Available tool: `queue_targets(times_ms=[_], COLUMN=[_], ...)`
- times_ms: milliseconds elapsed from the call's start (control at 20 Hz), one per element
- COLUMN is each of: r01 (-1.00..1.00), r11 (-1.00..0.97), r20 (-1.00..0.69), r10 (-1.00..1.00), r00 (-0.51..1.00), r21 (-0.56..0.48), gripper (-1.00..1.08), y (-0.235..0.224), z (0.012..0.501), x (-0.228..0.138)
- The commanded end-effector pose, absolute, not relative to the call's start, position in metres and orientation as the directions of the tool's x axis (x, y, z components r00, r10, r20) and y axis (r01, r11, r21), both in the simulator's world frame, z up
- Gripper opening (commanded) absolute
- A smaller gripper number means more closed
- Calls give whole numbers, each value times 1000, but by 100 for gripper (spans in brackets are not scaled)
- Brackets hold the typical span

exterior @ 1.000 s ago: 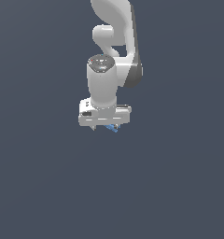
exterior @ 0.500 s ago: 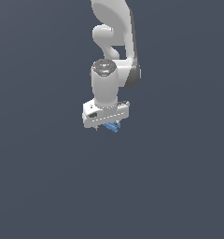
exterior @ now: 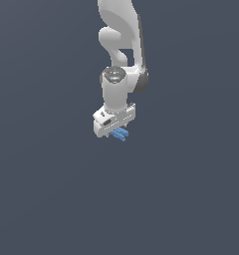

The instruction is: Pick up the object and move it to a goal position.

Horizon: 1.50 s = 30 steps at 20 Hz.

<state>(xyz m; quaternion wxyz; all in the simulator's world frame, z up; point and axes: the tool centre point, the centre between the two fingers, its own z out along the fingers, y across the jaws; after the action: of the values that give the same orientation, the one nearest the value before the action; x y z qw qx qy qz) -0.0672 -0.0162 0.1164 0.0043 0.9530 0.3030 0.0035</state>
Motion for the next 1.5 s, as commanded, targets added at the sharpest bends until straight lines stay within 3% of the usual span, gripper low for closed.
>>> queue_targets(times_ms=[0,700,1450], r01=[636,816,829], r11=[-772,-578,-559], r20=[3,0,0], r10=[636,816,829], r00=[772,578,559], r21=[9,1,0], gripper=[100,100,100], y=[-14,-6,-5], z=[110,89,69], x=[-77,-115,-119])
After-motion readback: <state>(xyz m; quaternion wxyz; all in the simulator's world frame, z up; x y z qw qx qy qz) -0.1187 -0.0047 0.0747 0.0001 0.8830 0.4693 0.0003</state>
